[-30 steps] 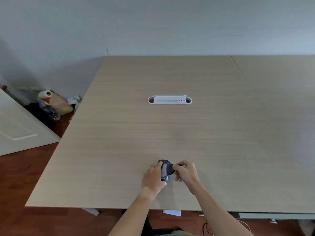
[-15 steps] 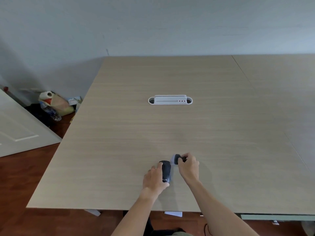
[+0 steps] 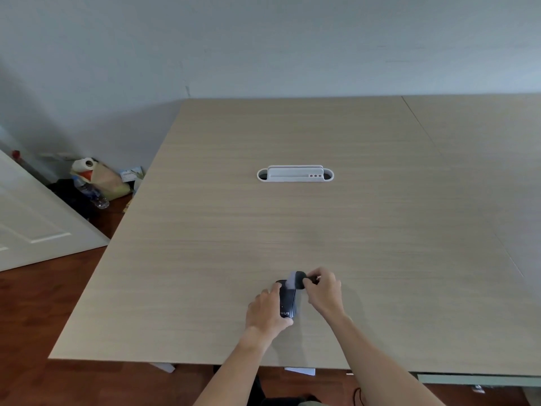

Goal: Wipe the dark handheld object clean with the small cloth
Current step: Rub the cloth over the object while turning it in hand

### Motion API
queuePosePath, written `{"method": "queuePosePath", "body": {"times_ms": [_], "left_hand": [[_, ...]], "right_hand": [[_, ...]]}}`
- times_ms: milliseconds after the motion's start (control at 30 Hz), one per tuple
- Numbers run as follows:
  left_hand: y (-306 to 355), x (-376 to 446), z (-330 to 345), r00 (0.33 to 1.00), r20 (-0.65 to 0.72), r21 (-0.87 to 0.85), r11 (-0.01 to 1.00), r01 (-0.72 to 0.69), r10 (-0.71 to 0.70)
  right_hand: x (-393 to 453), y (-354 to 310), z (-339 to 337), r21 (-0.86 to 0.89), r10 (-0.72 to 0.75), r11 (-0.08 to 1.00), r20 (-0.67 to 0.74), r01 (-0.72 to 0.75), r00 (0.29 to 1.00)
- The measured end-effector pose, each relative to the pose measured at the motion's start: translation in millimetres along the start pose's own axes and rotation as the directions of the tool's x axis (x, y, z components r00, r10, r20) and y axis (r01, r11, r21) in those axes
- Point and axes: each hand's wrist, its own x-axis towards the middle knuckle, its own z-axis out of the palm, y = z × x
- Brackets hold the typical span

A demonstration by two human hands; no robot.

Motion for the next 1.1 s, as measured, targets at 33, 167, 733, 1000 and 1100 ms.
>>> {"method": "queuePosePath", "body": {"times_ms": [33, 167, 733, 1000, 1100], "left_hand": [[0.5, -0.3, 0.1, 1.0, 0.006, -0.001, 1.0, 0.003, -0.003], [0.3, 0.0, -0.4, 1.0, 0.0, -0.014, 1.0, 0.004, -0.004], [6.6, -6.5, -1.1, 0.999, -0.009, -0.148, 0.988, 0.047, -0.049], [7.1, -7.1, 0.1, 0.997, -0.013, -0.106, 0.992, 0.071, -0.073], [8.7, -5.8, -1.7, 0.997, -0.003, 0.023, 0.997, 0.079, -0.079]], "right_hand": [[-0.2, 0.5, -0.2, -0.016, 0.014, 1.0, -0.082, -0.015, 0.997], [0.1, -1.5, -2.0, 0.1, 0.061, 0.993, 0.027, -0.063, 0.998], [-15.6, 7.8, 0.3, 0.087, -0.028, 0.996, -0.024, 0.03, 0.999], [-20.0, 7.5, 1.2, 0.171, 0.008, 0.985, -0.017, -0.005, 1.0], [-21.8, 15.7, 2.8, 0.034, 0.018, 0.999, -0.083, -0.015, 0.996]]}}
